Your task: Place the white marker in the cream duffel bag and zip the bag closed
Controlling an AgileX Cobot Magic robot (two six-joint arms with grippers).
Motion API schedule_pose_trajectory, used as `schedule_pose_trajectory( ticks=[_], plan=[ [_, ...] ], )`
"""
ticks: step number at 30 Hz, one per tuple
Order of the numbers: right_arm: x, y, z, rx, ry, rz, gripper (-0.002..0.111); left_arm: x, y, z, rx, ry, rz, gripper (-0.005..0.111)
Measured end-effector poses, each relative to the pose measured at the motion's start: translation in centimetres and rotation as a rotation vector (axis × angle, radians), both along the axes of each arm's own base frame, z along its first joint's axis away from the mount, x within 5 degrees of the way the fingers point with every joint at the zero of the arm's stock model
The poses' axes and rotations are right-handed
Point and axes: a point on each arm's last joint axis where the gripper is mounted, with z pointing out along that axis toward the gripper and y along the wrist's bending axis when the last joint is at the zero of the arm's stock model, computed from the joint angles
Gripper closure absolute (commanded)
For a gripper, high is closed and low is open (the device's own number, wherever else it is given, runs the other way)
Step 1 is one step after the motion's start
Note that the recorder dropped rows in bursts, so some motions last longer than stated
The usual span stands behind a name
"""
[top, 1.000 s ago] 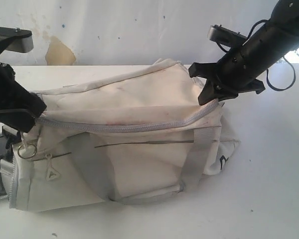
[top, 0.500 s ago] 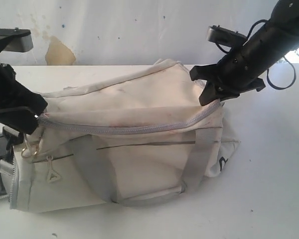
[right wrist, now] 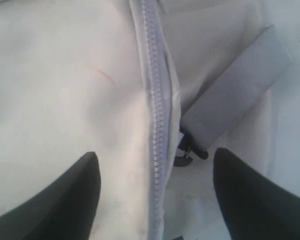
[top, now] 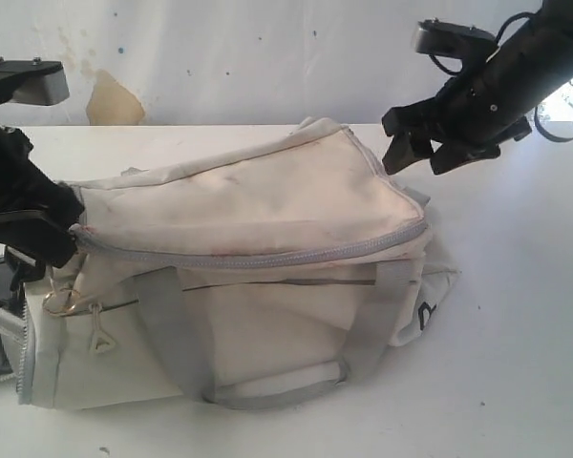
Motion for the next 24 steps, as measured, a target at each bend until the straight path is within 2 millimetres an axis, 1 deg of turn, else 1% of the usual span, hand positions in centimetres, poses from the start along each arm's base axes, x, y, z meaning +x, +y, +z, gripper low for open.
schedule_pose_trajectory(
  ticks=[2, 5, 11, 13, 14, 15, 19, 23, 24],
  plan=[
    [-0.3, 0.5, 0.8, 0.006, -0.023, 0.052, 0.047, 0.0, 0.0, 0.0, -0.001, -0.004, -0.012, 0.107],
    [-1.0, 1.9, 1.8, 0.036, -0.061, 0.159, 0.047, 0.0, 0.0, 0.1, 0.0, -0.008, -0.02, 0.107],
    [-3.3, 5.4, 2.6, 0.119, -0.078, 0.47, 0.047, 0.1, 0.4, 0.0, 0.047, -0.028, -0.04, 0.107],
    [-4.1, 6.5, 2.8, 0.149, -0.091, 0.579, 0.047, 0.1, 0.4, 0.0, 0.06, -0.043, -0.078, 0.107],
    [-4.7, 7.4, 3.0, 0.174, -0.116, 0.676, 0.047, 0.1, 0.4, 0.0, 0.065, -0.055, -0.118, 0.107],
    [-5.0, 7.9, 3.1, 0.184, -0.131, 0.719, 0.047, 0.1, 0.4, 0.0, 0.064, -0.06, -0.137, 0.107],
    [-6.0, 9.7, 3.4, 0.21, -0.194, 0.843, 0.047, 0.0, 0.3, 0.1, 0.052, -0.073, -0.18, 0.107],
    [-6.9, 11.6, 3.5, 0.212, -0.255, 0.913, 0.047, -0.1, 0.2, 0.1, 0.047, -0.073, -0.194, 0.107],
    [-7.4, 12.7, 3.6, 0.211, -0.277, 0.938, 0.047, -0.1, 0.2, 0.1, 0.045, -0.073, -0.196, 0.107]
  ],
)
